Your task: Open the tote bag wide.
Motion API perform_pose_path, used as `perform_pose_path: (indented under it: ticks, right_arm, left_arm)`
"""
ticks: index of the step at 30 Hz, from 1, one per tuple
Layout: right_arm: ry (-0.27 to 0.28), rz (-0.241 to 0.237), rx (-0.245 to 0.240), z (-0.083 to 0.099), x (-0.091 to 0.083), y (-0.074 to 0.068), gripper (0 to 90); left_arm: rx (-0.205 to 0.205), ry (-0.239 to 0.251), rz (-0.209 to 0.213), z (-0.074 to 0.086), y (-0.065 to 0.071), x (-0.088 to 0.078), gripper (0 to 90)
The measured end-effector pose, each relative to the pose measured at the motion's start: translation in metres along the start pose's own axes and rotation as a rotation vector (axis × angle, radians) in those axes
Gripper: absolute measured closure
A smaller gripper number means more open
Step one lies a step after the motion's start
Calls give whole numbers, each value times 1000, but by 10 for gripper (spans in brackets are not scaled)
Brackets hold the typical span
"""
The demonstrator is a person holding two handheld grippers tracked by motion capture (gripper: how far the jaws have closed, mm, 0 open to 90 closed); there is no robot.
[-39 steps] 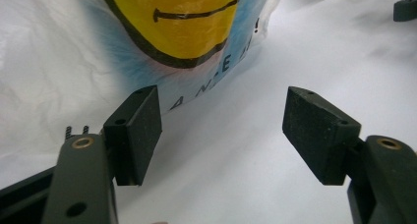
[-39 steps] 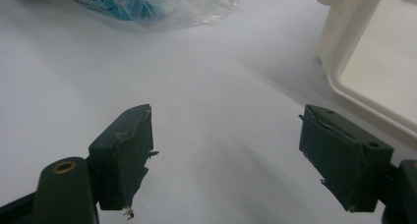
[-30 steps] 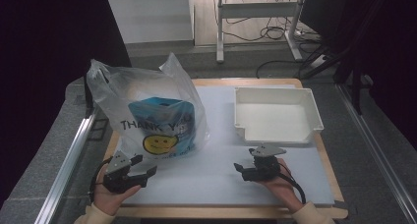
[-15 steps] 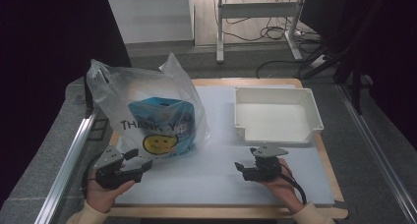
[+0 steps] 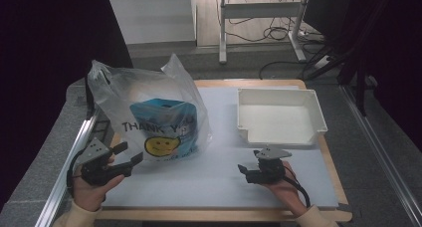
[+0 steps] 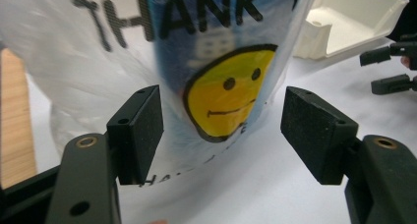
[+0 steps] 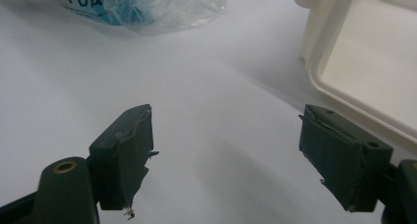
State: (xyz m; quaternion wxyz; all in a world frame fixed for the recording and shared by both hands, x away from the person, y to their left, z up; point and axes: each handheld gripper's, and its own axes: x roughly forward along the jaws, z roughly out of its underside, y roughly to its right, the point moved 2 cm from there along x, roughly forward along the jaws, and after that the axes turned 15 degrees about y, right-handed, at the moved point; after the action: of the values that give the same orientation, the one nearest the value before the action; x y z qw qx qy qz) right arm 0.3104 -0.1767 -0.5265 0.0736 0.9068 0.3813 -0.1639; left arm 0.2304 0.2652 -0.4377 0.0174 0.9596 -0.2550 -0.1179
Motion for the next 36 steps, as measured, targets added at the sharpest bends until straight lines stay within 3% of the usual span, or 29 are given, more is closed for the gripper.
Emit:
perform_pose_path:
  ticks: [15,28,36]
  right_arm:
    - [-9,7,1,1,0,0,207]
    - [-12,6,1,1,0,0,207]
    - [-16,7,-2,2,1,0,207]
  left_arm:
    - [-23,22,-28,-12,-17,-6,321]
    - [-53,53,-99,-32,-40,-14,333]
    - [-52,59,-134,-49,-54,-9,342]
